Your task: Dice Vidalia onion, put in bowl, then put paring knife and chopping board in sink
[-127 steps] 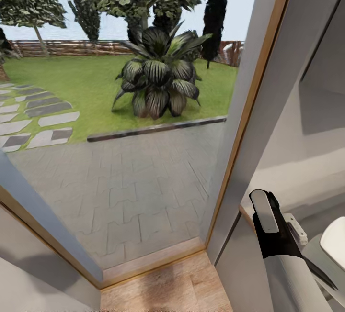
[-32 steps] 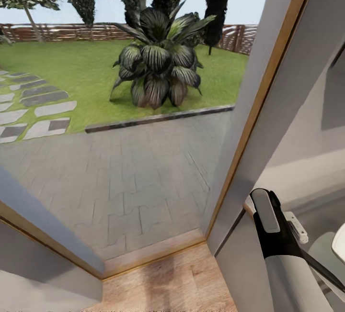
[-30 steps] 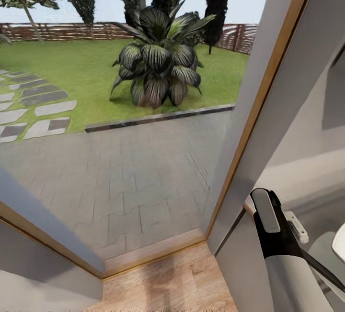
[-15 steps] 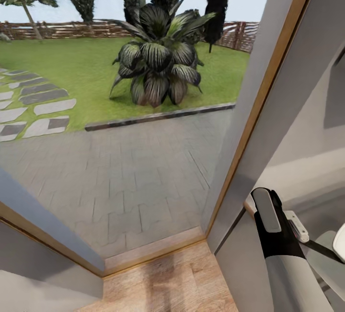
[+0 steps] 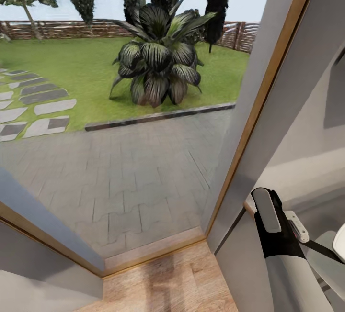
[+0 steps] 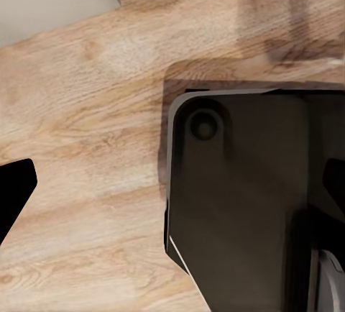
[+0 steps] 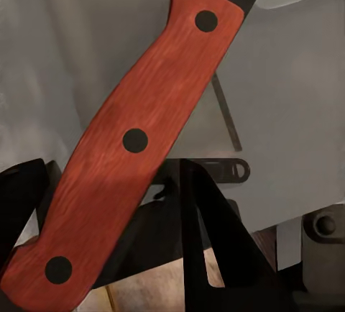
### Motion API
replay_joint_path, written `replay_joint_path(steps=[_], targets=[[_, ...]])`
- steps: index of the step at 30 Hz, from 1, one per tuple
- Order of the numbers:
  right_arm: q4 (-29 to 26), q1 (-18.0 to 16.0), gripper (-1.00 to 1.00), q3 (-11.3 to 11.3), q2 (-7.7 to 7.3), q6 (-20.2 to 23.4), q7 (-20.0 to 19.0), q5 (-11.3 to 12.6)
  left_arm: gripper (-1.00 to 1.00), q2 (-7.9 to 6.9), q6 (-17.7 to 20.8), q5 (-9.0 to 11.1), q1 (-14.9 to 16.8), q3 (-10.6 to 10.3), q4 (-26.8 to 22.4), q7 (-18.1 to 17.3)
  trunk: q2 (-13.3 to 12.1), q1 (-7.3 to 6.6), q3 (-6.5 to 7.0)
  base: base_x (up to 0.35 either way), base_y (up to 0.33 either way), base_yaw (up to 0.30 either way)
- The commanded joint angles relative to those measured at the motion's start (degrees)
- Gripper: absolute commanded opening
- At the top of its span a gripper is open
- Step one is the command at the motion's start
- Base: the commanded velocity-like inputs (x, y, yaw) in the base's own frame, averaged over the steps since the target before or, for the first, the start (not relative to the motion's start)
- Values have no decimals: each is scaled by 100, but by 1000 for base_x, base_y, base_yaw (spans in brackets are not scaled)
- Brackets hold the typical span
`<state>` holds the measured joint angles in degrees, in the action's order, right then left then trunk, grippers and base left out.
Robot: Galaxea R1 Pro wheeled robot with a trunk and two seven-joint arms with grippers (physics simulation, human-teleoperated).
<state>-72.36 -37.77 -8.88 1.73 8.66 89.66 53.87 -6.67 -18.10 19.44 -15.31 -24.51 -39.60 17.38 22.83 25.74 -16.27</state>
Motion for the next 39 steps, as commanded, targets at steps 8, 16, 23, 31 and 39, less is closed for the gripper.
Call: replay_joint_path(steps=[8, 16, 23, 31, 39], targets=[[239, -3, -100, -9, 3, 75, 34, 18, 100, -10, -18, 51, 2, -45, -4, 47, 9, 5, -11, -246, 0, 0], [239, -3, -100, -5, 10, 75, 34, 18, 100, -10, -18, 51, 2, -45, -8, 47, 9, 5, -11, -34, 0, 0], [239, -3, -100, 0, 19, 75, 34, 18, 100, -10, -18, 51, 2, -45, -12, 47, 9, 5, -11, -223, 0, 0], [239, -3, -100, 0, 39, 75, 34, 15, 100, -10, -18, 51, 2, -45, -13, 47, 9, 5, -11, -332, 0, 0], [239, -3, -100, 9, 47, 75, 34, 9, 100, -10, -18, 51, 2, -45, -13, 47, 9, 5, -11, -245, 0, 0]])
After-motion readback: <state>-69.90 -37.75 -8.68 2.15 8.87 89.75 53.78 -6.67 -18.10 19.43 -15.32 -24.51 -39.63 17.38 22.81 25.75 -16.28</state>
